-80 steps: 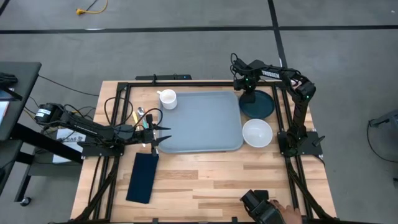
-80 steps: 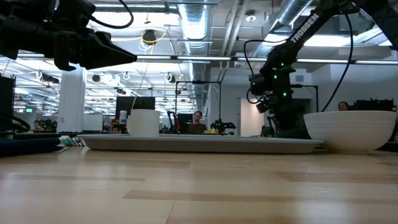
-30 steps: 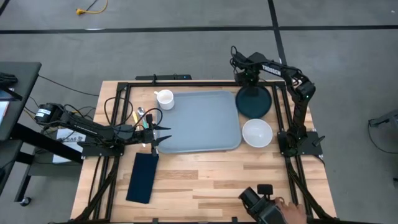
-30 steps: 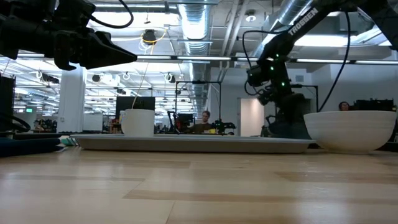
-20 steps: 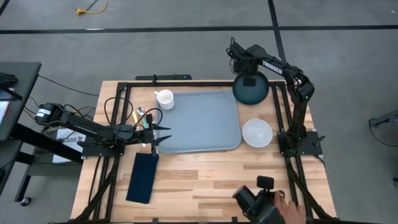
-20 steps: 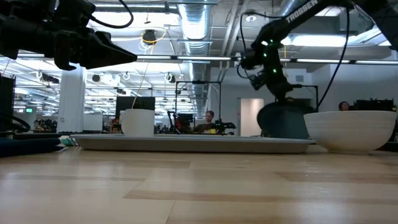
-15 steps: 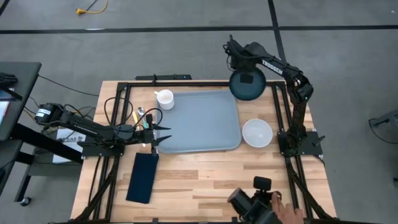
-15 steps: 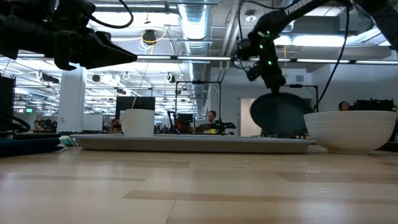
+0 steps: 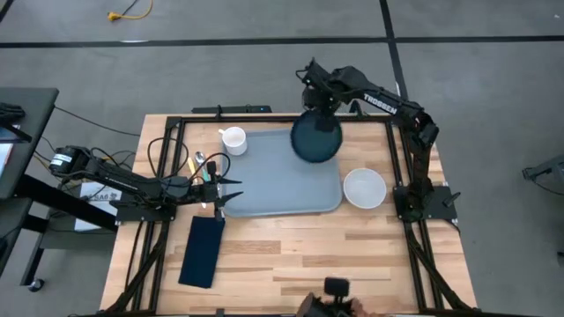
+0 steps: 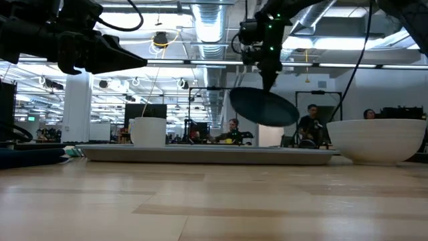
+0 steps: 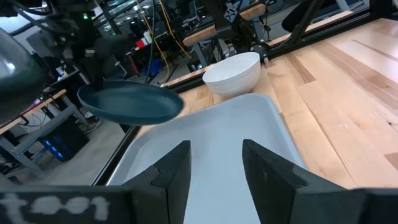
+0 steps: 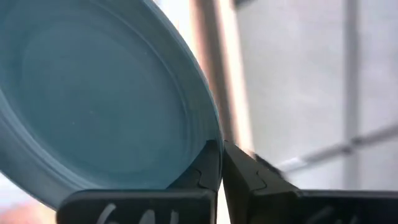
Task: Set up tray
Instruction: Put the black plate on the gray tray to the bottom right of the white mug
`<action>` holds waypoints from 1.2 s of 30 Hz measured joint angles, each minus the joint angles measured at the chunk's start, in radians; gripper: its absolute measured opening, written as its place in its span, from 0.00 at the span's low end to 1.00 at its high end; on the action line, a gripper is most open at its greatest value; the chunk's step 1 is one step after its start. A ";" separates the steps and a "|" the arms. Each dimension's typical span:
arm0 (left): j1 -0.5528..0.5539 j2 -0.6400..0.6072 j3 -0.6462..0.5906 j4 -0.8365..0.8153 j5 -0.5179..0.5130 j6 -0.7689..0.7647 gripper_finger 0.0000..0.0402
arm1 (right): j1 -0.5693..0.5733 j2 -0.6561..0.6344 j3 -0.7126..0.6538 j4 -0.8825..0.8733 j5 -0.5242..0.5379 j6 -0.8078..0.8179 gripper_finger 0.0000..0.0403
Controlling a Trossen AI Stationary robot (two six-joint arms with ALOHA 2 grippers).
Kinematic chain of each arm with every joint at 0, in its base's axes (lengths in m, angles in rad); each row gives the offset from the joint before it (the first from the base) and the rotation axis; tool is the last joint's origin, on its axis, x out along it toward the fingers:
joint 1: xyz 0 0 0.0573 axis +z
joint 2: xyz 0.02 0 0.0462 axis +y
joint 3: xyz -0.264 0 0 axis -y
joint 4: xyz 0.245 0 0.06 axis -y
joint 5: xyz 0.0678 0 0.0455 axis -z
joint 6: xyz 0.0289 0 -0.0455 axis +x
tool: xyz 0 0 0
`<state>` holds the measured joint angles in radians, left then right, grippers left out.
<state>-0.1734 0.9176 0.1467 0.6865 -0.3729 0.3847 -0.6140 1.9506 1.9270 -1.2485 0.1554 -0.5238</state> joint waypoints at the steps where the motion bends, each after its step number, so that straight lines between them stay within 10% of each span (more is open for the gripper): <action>1: 0.000 0.000 0.000 0.000 0.000 0.000 0.34 | 0.009 0.001 0.000 0.001 -0.051 0.036 0.00; 15: 0.000 0.000 0.000 0.000 0.000 -0.006 0.34 | 0.095 0.002 -0.048 0.050 -0.288 0.483 0.00; 36: 0.000 0.000 0.000 0.001 0.000 -0.011 0.34 | 0.048 0.002 -0.332 0.165 -0.313 0.563 0.00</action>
<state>-0.1734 0.9174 0.1467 0.6873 -0.3729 0.3737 -0.5655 1.9522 1.5954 -1.0835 -0.1574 0.0393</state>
